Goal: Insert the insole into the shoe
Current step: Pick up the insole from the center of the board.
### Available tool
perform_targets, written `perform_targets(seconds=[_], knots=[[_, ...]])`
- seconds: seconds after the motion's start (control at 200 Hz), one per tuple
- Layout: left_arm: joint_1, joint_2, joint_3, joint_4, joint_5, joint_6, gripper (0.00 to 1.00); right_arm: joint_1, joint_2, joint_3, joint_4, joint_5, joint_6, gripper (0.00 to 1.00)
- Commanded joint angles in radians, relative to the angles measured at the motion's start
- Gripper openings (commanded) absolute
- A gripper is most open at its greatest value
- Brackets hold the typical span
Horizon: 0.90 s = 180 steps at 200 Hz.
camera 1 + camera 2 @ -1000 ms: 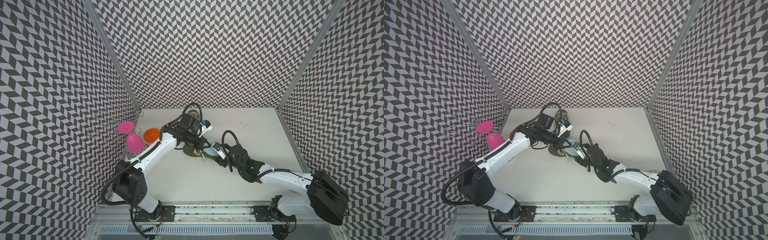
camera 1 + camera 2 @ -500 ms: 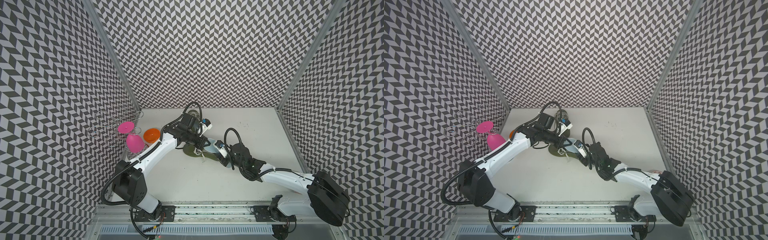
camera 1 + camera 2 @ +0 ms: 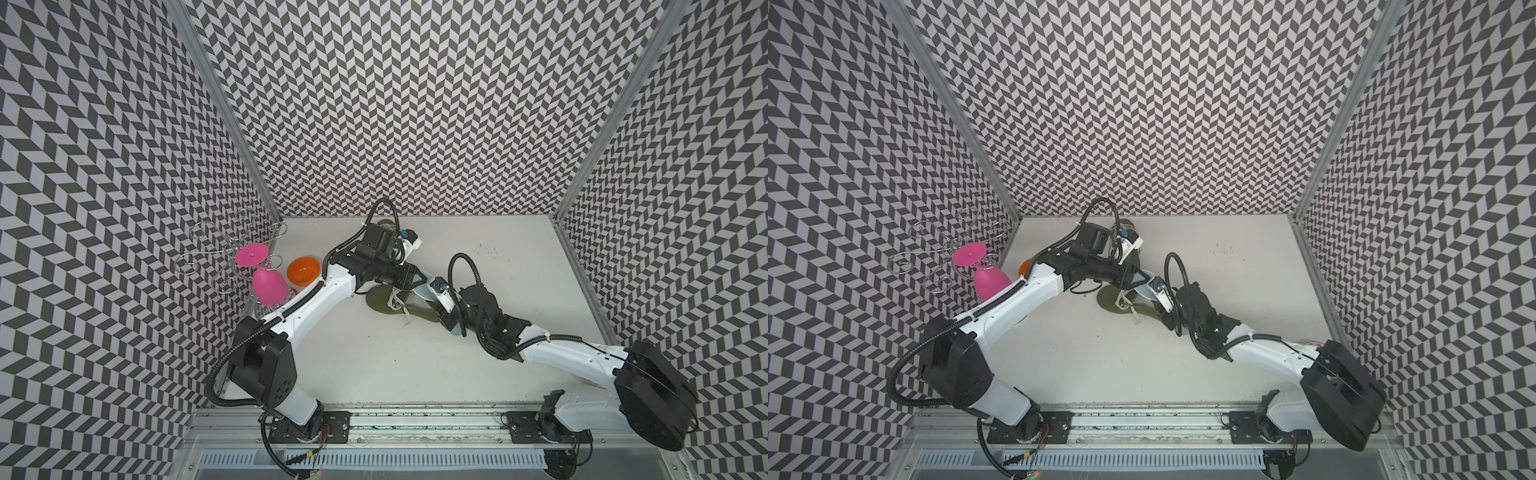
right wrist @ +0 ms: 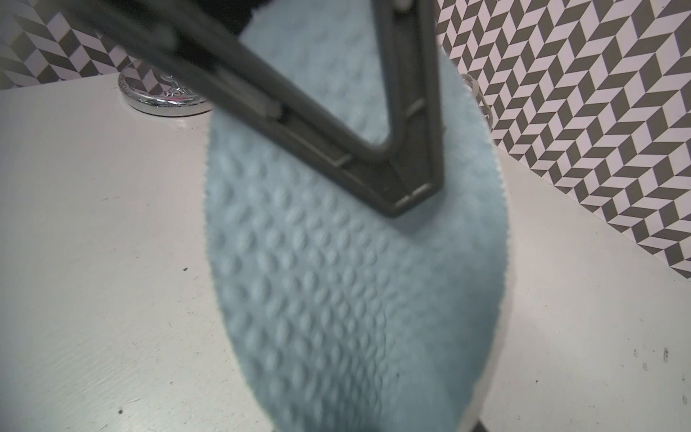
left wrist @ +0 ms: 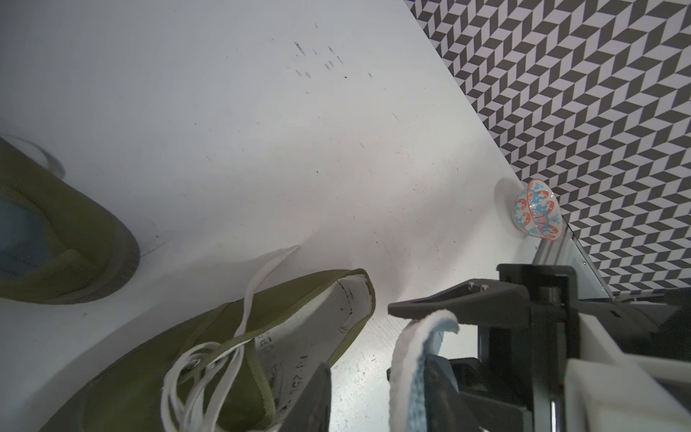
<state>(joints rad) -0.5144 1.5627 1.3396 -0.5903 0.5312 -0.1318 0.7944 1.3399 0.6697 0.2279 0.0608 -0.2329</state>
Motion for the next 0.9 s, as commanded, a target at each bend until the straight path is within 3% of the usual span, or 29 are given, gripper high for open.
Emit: perform_targets(seconds=[0.0,0.24,0.416,0.436,0.456,0.476,0.626,0.896], knots=[[0.043,-0.081,0.036,0.035,-0.1,-0.074,0.46,0.003,0.023,0.061,-0.038,0.056,0.026,0.38],[0.073,-0.228,-0.11,0.077,-0.423,-0.206,0.55,-0.026,0.067,0.154,-0.184,0.1,0.053,0.38],[-0.06,-0.222,-0.226,0.069,-0.645,-0.25,0.64,-0.093,0.095,0.226,-0.276,0.108,0.13,0.38],[-0.08,-0.209,-0.225,0.061,-0.673,-0.248,0.67,-0.097,0.097,0.231,-0.283,0.114,0.135,0.38],[-0.102,-0.191,-0.219,0.052,-0.703,-0.246,0.83,-0.101,0.099,0.236,-0.29,0.12,0.142,0.37],[-0.122,-0.175,-0.211,0.04,-0.735,-0.245,0.86,-0.108,0.102,0.244,-0.298,0.126,0.153,0.37],[-0.204,-0.045,-0.145,-0.012,-0.849,-0.219,0.81,-0.174,0.128,0.295,-0.371,0.124,0.235,0.37],[-0.27,0.14,-0.011,-0.142,-0.989,-0.16,0.87,-0.243,0.105,0.274,-0.371,0.055,0.259,0.36]])
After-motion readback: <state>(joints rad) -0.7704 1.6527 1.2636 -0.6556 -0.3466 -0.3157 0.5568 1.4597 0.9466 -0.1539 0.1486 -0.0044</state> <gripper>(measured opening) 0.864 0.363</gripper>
